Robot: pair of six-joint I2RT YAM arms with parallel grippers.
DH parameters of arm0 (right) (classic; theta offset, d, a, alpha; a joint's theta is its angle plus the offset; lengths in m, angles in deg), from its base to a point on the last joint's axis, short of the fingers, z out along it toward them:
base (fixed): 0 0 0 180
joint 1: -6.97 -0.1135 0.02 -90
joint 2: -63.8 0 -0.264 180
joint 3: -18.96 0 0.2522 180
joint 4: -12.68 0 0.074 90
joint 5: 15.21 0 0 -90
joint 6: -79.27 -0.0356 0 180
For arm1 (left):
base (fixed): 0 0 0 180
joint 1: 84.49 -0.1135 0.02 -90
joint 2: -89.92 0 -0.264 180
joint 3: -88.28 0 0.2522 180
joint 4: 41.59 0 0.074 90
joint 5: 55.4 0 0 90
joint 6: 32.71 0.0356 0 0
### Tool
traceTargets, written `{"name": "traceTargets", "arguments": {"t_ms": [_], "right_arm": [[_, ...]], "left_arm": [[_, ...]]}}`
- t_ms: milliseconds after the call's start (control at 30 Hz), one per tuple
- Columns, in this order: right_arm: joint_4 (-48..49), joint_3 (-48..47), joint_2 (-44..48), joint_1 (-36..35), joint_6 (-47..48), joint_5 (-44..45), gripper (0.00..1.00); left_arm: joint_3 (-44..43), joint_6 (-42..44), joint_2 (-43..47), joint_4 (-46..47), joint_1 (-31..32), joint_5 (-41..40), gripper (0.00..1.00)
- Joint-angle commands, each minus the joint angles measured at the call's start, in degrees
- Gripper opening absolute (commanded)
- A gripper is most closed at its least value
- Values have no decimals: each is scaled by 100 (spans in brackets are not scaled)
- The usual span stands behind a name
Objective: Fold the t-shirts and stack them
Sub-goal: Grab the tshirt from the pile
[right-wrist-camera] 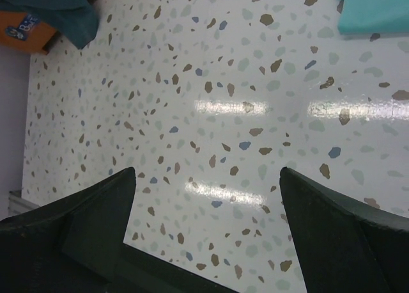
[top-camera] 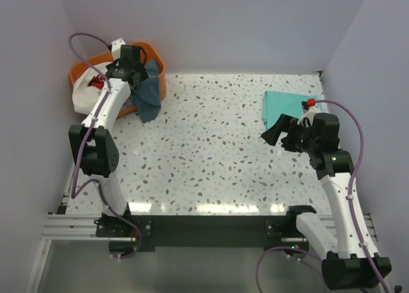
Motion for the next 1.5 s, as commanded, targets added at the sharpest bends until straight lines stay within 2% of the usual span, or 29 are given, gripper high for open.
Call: {"name": "traceTargets", "arguments": {"t_ms": [0, 33, 100, 133, 167, 200, 267, 300, 433, 600, 767, 833, 867, 900, 1167, 1233, 1267, 1300, 1333, 1367, 1400, 1467], "right_arm": [[56, -106, 35, 11, 221, 36, 98], [38, -106, 44, 11, 256, 45, 99], [73, -19, 61, 11, 274, 54, 99], [100, 8, 52, 11, 257, 45, 99], [91, 17, 35, 20, 257, 45, 99], [65, 25, 9, 11, 256, 54, 99], [30, 17, -62, 11, 309, 54, 99], [-23, -1, -97, 11, 335, 63, 99], [-67, -62, -202, 20, 362, 80, 99], [-111, -54, -176, 20, 424, 141, 99], [-129, -62, -123, 11, 485, 177, 99], [-155, -71, -123, 20, 529, 194, 99], [-155, -71, -115, 11, 529, 221, 99], [-164, -63, -115, 11, 529, 264, 99], [-173, -45, -44, 20, 529, 396, 99], [-164, -54, -53, 20, 538, 423, 99], [-173, -71, -79, 20, 538, 432, 99], [-199, -71, -88, 11, 538, 432, 99], [-208, -80, -97, 11, 546, 432, 99], [-217, -80, -97, 20, 547, 449, 99], [-225, -80, -106, 11, 547, 458, 99], [-225, -89, -97, 11, 555, 467, 99]], "left_arm": [[-427, -30, -222, 29, -96, -444, 71], [-427, -30, -284, 99, -105, -462, 65], [-470, 180, -363, 363, -140, -410, 61], [-532, 233, -477, 390, -149, -392, 49], [-602, 286, -539, 355, -166, -401, 42], [-803, 321, -609, 311, -167, -462, 31], [-1015, 479, -811, 232, -167, -436, 19], [-1198, 558, -864, 223, -167, -331, 0], [-1297, 664, -778, 284, -167, -321, 0], [-331, 848, -57, 1391, -167, -235, 0], [-488, 910, 120, 1217, -175, -286, 0], [-585, 980, 68, 1111, -193, -243, 48], [-672, 980, 32, 989, -193, -155, 89], [-708, 989, -46, 918, -193, -94, 100], [-918, 858, -618, 645, -228, 21, 100], [-1068, 796, -890, 601, -254, 48, 91], [-1269, 778, -995, 531, -263, 48, 83], [-1401, 770, -1197, 470, -263, 48, 61], [-1716, 804, -1303, 330, -272, 48, 51], [-1910, 874, -1408, 206, -272, 74, 32], [-2130, 953, -1557, 66, -272, 248, 0], [-2403, 963, -1516, -146, -263, 302, 0]]}}
